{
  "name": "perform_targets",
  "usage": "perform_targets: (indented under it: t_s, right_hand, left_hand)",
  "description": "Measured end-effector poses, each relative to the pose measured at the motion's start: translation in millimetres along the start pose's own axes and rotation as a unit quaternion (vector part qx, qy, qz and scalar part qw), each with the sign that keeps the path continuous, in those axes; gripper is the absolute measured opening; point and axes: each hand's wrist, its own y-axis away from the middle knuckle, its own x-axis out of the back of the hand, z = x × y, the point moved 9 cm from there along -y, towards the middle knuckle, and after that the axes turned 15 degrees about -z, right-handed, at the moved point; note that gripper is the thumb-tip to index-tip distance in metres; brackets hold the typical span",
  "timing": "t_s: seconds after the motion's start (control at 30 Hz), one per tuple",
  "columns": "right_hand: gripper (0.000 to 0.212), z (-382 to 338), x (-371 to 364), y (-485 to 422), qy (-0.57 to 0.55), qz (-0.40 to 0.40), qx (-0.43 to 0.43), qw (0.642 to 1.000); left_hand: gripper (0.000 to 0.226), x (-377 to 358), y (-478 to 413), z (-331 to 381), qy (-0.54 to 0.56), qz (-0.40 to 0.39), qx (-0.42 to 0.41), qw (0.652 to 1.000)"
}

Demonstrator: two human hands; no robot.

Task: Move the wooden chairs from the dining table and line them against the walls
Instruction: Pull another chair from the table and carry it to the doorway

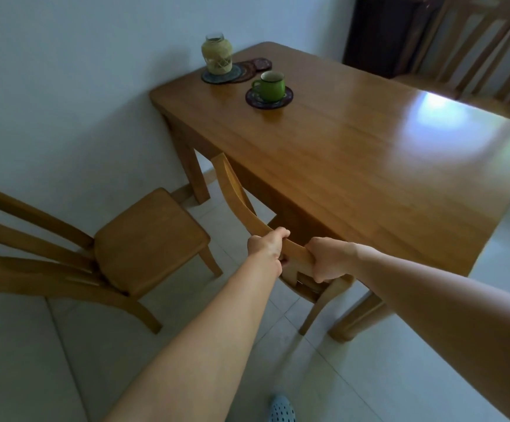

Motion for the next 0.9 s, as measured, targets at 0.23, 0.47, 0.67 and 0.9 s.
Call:
perform_targets:
  t_s: [0.23,0.47,0.67,0.9]
  right_hand:
    - [0.018,-3.9,2.4,0.6,0.023,0.031,0.014,0.999]
    - [0.016,-44.9,-20.2,-3.5,0.062,0.021,0.051,0.996]
    - [0.029,-89.2,-43.0,-10.0,0.076,0.009,0.072,0.994]
    - [0.069,-79.9,-75.1,-18.1,-0.271,-0.093,0.097,0.953]
  left_hand:
    - [0.046,2.3,-0.6,0.6,-0.022,0.019,-0.011,1.000]
    - [0.035,44.9,13.8,-4.4,-0.044,0.042,-0.001,0.998]
    - [0.032,91.0,32.5,-6.2,-0.058,0.053,0.003,0.997]
    - [0.046,116.3,40.7,-10.7,-0.060,0.042,0.005,0.997]
